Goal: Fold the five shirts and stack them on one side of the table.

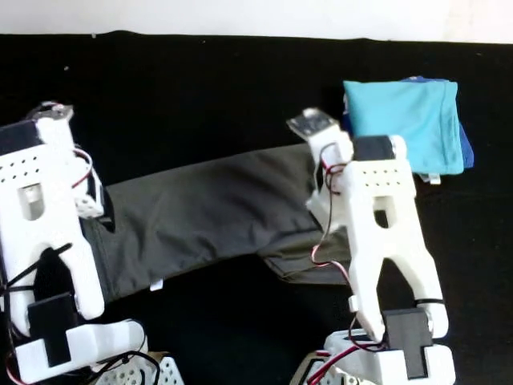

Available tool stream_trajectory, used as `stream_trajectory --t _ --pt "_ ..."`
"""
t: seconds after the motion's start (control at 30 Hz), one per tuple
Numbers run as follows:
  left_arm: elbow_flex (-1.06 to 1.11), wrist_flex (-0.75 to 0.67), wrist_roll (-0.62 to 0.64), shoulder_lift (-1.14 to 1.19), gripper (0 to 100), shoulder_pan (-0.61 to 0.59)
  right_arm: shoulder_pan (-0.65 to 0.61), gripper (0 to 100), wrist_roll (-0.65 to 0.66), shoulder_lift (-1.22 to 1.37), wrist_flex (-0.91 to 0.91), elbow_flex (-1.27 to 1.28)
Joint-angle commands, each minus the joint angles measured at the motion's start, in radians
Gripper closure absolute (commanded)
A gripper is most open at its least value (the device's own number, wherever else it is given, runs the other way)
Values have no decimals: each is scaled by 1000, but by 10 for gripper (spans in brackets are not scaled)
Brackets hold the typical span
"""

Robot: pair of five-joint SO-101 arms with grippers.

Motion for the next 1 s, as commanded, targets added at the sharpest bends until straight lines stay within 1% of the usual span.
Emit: stream_trajectory --t 0.0,0.03,0.07,0.1,0.17,0.33,0.47,0.63,0.8,0.97 --pt "39 -109 -6 21 908 27 -35 860 11 -8 -58 -93" --pt "71 -150 -6 50 966 42 -42 909 2 12 -93 -88" --pt "94 -192 -5 84 1000 56 -53 972 -20 41 -125 -87" --pt "111 -230 9 122 980 68 -58 998 -46 82 -151 -91" --pt "113 -301 51 200 982 82 -61 958 -81 171 -199 -102" --pt "35 -422 98 387 992 93 -58 958 -149 406 -372 -222" --pt "-143 -422 97 559 992 88 -48 958 -150 595 -461 -351" --pt "-503 -290 97 811 992 76 -24 958 -150 817 -487 -575" --pt "-977 -133 100 1090 992 56 -10 958 -150 1013 -481 -848" --pt "-1445 15 100 1305 992 59 -10 958 -150 1139 -429 -1102"
